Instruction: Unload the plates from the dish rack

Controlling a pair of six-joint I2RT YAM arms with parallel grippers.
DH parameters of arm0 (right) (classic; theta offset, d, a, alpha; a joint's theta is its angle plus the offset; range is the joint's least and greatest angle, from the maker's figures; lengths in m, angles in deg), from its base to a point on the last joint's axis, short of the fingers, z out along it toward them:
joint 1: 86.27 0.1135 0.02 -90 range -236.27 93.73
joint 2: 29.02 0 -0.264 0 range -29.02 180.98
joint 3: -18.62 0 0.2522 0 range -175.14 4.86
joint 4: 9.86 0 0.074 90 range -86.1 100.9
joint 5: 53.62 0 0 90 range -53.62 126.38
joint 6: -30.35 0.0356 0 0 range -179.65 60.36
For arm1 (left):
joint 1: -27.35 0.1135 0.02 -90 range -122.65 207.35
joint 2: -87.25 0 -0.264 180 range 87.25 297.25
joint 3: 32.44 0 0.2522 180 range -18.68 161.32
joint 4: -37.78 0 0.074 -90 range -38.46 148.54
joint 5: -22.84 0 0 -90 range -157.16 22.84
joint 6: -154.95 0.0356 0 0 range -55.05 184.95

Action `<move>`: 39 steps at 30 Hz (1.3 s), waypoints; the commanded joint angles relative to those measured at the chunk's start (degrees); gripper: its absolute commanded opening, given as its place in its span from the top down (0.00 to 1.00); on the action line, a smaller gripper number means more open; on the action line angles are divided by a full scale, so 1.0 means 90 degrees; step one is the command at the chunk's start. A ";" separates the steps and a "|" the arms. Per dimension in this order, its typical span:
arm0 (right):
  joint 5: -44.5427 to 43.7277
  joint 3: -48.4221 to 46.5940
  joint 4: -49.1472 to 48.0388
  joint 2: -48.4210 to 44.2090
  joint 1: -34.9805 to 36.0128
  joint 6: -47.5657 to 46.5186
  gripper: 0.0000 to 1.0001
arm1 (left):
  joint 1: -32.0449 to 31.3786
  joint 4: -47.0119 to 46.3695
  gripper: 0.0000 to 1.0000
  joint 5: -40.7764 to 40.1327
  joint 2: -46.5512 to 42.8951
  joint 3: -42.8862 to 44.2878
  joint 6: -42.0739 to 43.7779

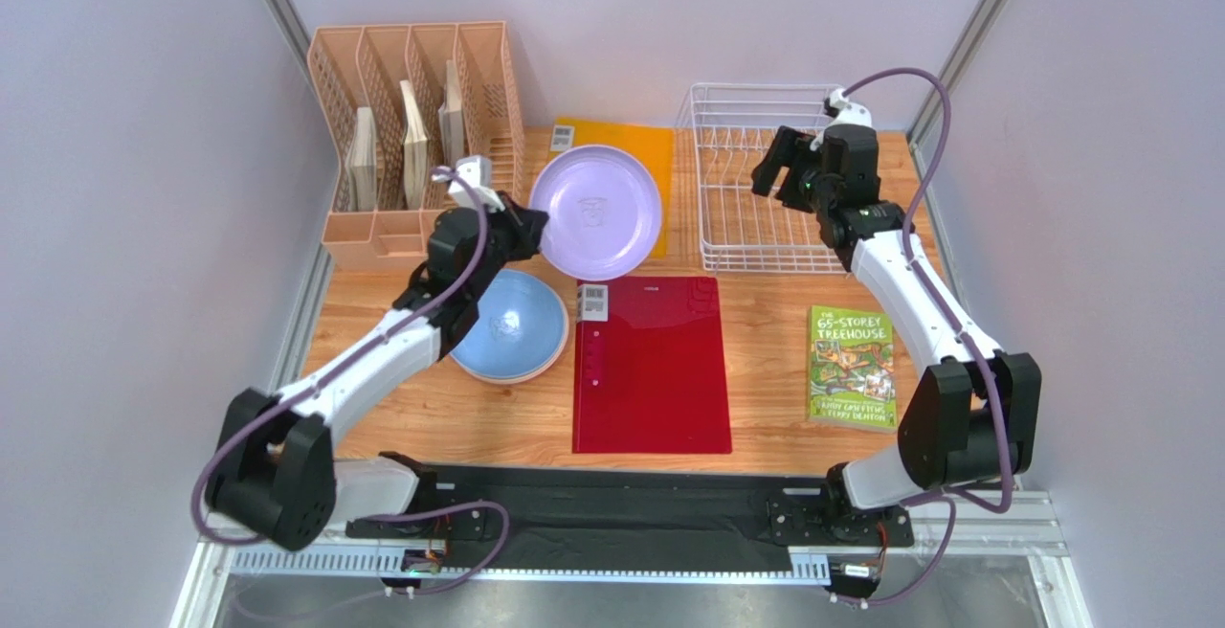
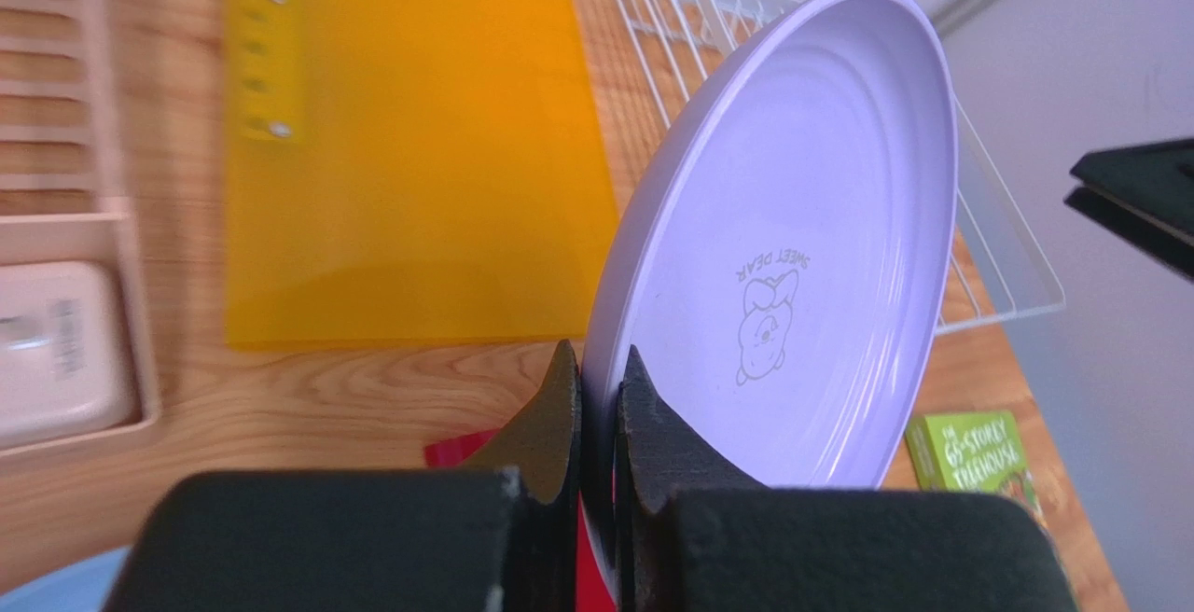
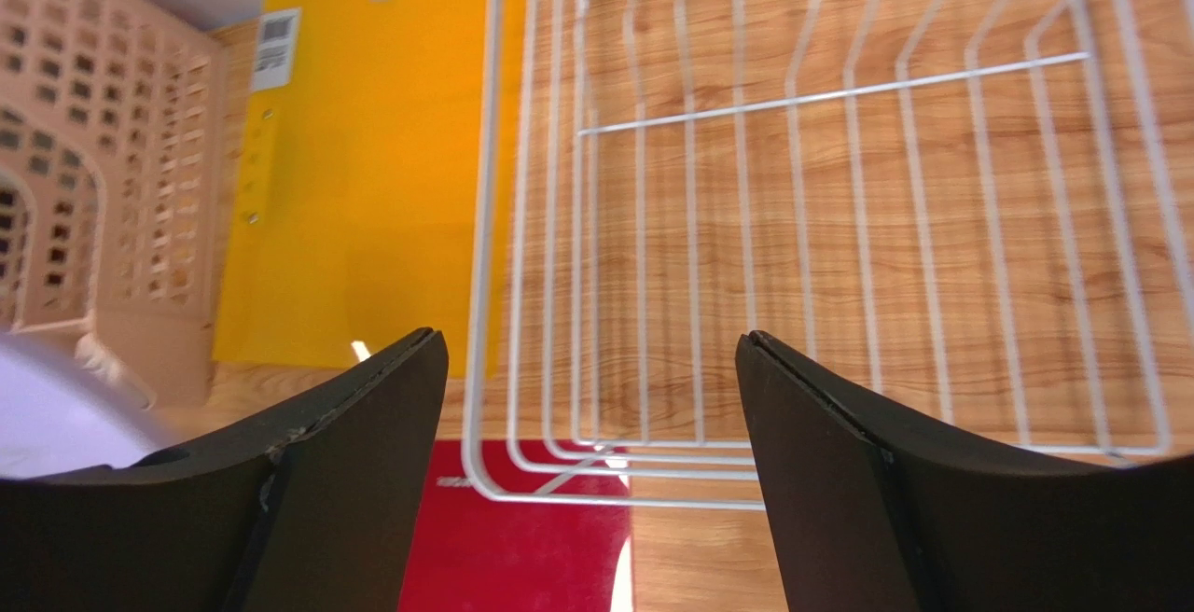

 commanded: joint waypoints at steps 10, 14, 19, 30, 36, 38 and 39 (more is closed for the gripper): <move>-0.0426 -0.0404 0.0100 0.0304 -0.0245 -0.0095 0.19 | 0.0002 0.2542 1.00 -0.2675 -0.2972 -0.1861 -0.0272; -0.0309 -0.0375 0.0051 0.0353 -0.0255 -0.0036 0.19 | 0.0002 0.2797 1.00 -0.3006 -0.3530 -0.2388 -0.0497; -0.0191 -0.0365 -0.0017 0.0461 -0.0245 0.0062 0.20 | 0.0002 0.3011 1.00 -0.3299 -0.3883 -0.2565 -0.0517; -0.0084 -0.0326 -0.0027 0.0422 -0.0245 -0.0133 0.18 | 0.0002 0.2885 0.80 -0.3310 -0.3600 -0.2819 -0.0614; -0.0289 -0.0346 -0.0017 0.0510 -0.0245 -0.0182 0.18 | 0.0002 0.2933 0.52 -0.3232 -0.3600 -0.2800 -0.0565; -0.0279 -0.0365 -0.0008 0.0558 -0.0245 -0.0163 0.18 | 0.0002 0.3002 0.46 -0.3232 -0.3609 -0.2751 -0.0556; -0.0269 -0.0365 -0.0008 0.0568 -0.0245 -0.0163 0.18 | 0.0002 0.3031 0.41 -0.3251 -0.3629 -0.2741 -0.0556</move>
